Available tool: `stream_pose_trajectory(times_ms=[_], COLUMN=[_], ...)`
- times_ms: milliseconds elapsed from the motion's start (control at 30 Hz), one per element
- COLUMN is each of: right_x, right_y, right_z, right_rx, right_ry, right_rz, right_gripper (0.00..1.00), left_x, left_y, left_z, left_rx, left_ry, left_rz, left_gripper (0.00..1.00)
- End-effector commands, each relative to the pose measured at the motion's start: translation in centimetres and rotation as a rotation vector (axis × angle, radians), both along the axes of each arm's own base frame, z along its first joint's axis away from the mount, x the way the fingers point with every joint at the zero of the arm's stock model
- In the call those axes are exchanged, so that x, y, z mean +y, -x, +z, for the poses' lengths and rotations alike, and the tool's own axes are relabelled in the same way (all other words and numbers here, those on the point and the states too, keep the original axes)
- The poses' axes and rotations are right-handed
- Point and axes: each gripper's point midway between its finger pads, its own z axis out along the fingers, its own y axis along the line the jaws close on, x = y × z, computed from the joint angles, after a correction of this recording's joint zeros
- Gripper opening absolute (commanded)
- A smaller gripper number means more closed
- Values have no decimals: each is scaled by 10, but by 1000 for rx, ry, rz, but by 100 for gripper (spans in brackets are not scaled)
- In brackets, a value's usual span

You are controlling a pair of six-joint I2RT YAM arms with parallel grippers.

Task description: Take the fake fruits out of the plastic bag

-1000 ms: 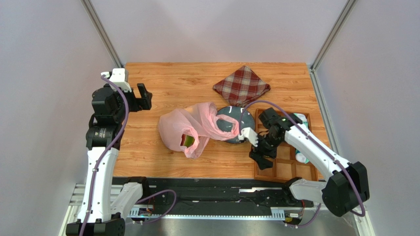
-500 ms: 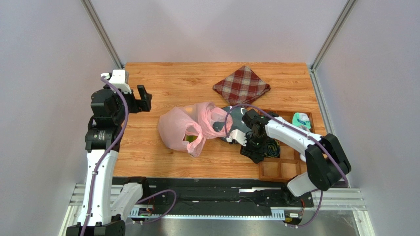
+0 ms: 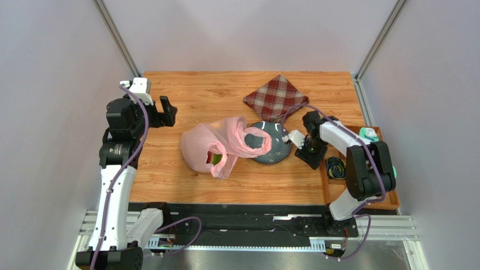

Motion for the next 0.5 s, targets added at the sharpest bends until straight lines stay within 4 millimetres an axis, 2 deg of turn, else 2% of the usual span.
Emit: stream_pose_trajectory(times_ms=[0,33,67,100,133,167,200,300,333,400,467], right_x=[57,74,88,107,123,135,149,172,180,179,186], right_y=[-19,-16,-22,-22,-22,-28,-25,-8,8,24,41], right_z=[68,84,105,122,137,164,179,214,217,222,223], right_rx=[-87,-99,-135,-141,-144,-191,-183,-206,-187,-232,-258], right_ry=[-302,-357,-418,-513,-574,-640,-716,-797,-789,-760,-754], right_rz=[-26,-13,-9,-3,-32,-20,-2,137,203,324,440], right_gripper=[55,57,60,64,65,67,73,79,80,80,80], left_x=[-41,-53,-66,-69,-74,-80,-83,-93,-95,-108,-117], left_y=[26,37,49,60,69,81,97,129,135,156,167], left_z=[10,18,18,6,10,9,0,3,1,0,-7], left_rx=[-5,-16,-15,49,55,48,114,102,104,83,105], left_ry=[-62,-74,-84,-70,-77,-104,-89,-95,-90,-94,-71], left_rz=[-318,-411,-522,-558,-605,-684,-718,-820,-837,-931,-986], left_gripper=[96,96,97,97,97,97,97,97,97,98,99])
